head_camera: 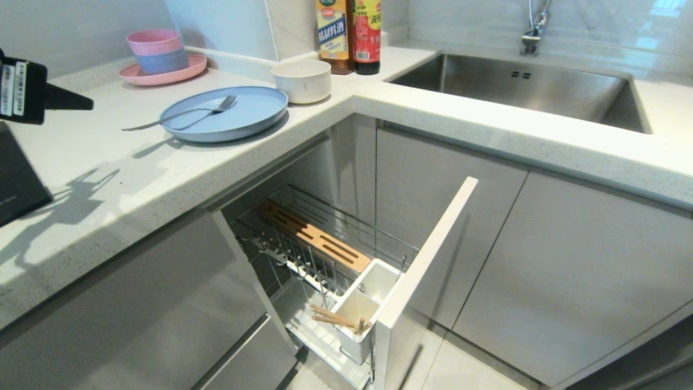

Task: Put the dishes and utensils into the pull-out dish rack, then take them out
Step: Pick up the fork and place it in the cupboard

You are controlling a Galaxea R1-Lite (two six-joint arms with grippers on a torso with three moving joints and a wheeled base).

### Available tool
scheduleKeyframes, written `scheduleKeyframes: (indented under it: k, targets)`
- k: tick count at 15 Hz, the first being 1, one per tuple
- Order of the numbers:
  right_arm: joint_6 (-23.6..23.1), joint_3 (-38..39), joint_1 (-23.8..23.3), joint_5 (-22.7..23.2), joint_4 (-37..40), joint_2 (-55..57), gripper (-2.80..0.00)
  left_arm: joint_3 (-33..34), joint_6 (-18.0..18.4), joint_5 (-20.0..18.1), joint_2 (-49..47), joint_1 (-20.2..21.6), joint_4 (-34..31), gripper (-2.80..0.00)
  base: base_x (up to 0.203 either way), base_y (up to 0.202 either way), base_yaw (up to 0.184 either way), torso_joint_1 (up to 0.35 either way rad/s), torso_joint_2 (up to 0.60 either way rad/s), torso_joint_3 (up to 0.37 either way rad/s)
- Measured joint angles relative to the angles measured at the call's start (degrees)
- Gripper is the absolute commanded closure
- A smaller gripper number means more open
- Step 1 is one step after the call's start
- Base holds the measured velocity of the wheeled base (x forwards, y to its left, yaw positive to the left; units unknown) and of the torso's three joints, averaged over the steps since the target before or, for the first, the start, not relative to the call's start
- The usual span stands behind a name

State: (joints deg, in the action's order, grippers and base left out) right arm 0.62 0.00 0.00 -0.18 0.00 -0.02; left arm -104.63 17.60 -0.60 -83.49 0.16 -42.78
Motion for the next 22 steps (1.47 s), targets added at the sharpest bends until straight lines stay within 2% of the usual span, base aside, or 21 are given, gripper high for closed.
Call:
scheduleKeyframes:
  k: [2,5,10,15,18,22]
  targets:
    - [0.0,0.0,0.0,0.0,0.0,0.0,0.0,-0.3,-0.2,-1.2,-1.5,-0.2,2.4,-2.8,0.0,0.0,0.0,0.0,0.0,0.0]
    - [0.0,0.0,0.0,0.0,0.0,0.0,0.0,-0.6,-0.4,-5.2,-4.0,-0.2,6.7,-2.8,0.0,0.0,0.0,0.0,0.0,0.0]
    - [0.0,0.0,0.0,0.0,0.0,0.0,0.0,-4.3,-2.8,-9.8,-9.4,0.1,7.4,-2.8,0.0,0.0,0.0,0.0,0.0,0.0]
    - [0.0,0.0,0.0,0.0,0.0,0.0,0.0,-5.3,-3.5,-10.8,-13.6,0.3,9.4,-2.8,0.0,0.0,0.0,0.0,0.0,0.0]
    - [0.0,0.0,0.0,0.0,0.0,0.0,0.0,-5.3,-6.0,-13.9,-14.6,0.4,9.5,-2.8,0.0,0.0,0.0,0.0,0.0,0.0]
    - [0.0,0.0,0.0,0.0,0.0,0.0,0.0,-5.3,-6.3,-14.6,-15.3,0.8,9.5,-2.8,0.0,0.0,0.0,0.0,0.0,0.0]
